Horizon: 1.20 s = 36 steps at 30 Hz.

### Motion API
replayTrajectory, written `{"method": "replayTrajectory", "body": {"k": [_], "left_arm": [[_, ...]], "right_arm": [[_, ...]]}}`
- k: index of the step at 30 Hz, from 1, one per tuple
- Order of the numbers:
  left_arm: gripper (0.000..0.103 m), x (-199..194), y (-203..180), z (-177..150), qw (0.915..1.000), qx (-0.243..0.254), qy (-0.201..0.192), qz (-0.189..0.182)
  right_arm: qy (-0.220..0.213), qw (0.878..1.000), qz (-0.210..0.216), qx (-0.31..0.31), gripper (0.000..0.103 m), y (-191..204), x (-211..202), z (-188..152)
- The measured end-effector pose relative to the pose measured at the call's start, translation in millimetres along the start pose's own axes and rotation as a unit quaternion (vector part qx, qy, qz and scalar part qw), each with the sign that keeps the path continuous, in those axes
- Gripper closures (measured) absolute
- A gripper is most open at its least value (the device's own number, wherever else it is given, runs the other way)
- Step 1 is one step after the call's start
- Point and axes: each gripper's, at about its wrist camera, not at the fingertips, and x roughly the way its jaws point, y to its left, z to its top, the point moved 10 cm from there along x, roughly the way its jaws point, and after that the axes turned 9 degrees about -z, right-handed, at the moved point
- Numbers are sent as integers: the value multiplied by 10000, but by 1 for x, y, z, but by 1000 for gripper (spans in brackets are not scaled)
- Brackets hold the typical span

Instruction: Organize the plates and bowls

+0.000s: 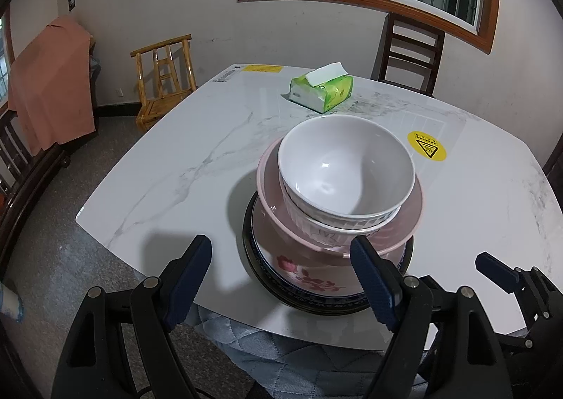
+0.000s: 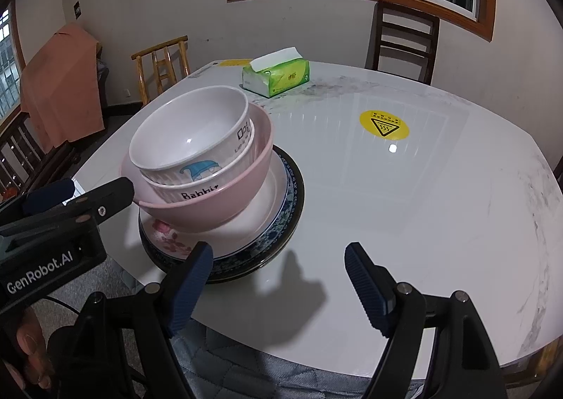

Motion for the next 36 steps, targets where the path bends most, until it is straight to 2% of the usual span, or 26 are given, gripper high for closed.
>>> {"method": "replayTrajectory", "body": {"k": [33,36], "left_arm": [[24,-2,-2,1,9999,5,-40,-115],[20,-1,-3,1,9999,1,-26,-103]], "right_arm": [[8,10000,21,-68,23,5,-3,-2],[-1,10000,20,-75,23,6,-3,-2]]}}
